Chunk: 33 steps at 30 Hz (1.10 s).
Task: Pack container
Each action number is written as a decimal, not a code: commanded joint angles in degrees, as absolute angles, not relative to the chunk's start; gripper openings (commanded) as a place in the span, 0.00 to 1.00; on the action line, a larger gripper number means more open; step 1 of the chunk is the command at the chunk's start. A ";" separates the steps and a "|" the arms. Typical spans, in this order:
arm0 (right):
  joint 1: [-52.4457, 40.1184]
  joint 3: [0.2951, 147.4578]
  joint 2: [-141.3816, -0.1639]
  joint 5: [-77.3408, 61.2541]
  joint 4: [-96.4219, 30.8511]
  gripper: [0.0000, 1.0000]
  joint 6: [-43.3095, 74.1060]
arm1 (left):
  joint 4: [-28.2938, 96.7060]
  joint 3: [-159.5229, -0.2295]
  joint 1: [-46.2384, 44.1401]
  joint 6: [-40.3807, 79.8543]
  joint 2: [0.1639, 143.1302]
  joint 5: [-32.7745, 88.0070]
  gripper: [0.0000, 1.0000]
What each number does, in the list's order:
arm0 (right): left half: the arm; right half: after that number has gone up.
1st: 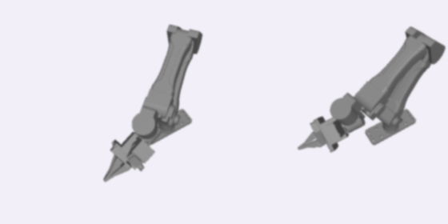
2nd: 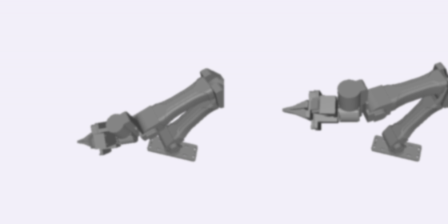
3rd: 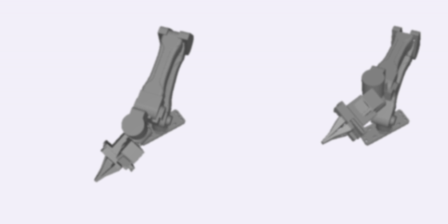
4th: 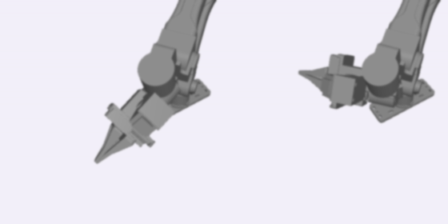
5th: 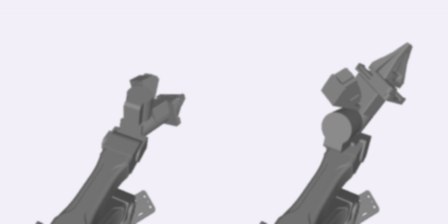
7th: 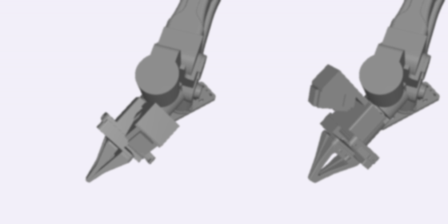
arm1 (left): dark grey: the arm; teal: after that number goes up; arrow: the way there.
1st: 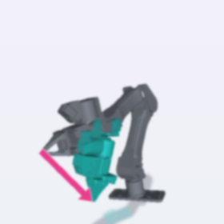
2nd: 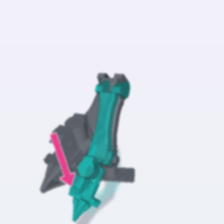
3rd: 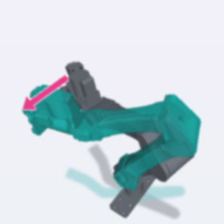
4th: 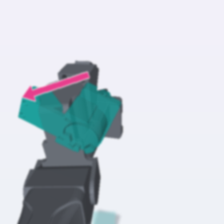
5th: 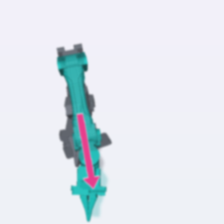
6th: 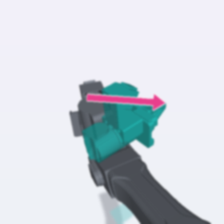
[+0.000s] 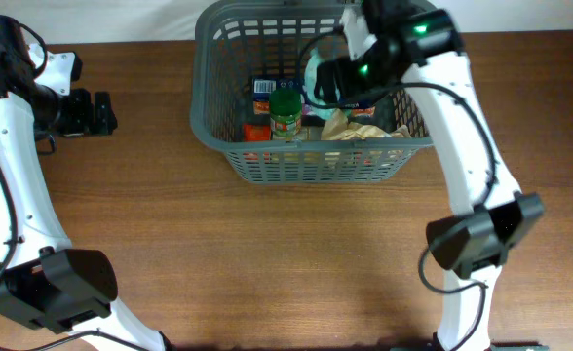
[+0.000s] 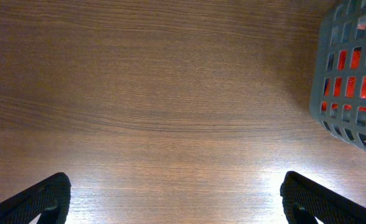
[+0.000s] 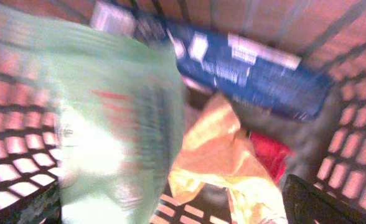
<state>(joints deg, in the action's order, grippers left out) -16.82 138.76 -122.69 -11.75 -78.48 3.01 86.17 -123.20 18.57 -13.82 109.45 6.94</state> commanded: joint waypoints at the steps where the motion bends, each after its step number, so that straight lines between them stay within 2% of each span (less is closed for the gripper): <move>1: -16.88 141.86 -119.59 -12.58 -78.98 1.00 3.46 | 86.17 -122.87 18.92 -13.08 109.71 7.53 0.99; 20: -16.47 144.31 -117.27 -12.49 -84.23 0.97 2.72 | 86.19 -122.87 18.92 -13.08 109.71 7.53 0.99; 29: -11.11 154.95 -103.15 10.61 -89.34 0.99 2.74 | 86.19 -122.87 18.92 -13.08 109.71 7.53 0.99; 33: -8.38 154.95 -98.21 13.41 -90.61 0.99 2.76 | 86.19 -122.87 18.92 -13.08 109.71 7.53 0.99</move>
<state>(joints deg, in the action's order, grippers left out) -10.04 154.01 -102.17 6.76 -89.67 2.79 86.17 -123.20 18.57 -13.82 109.45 6.94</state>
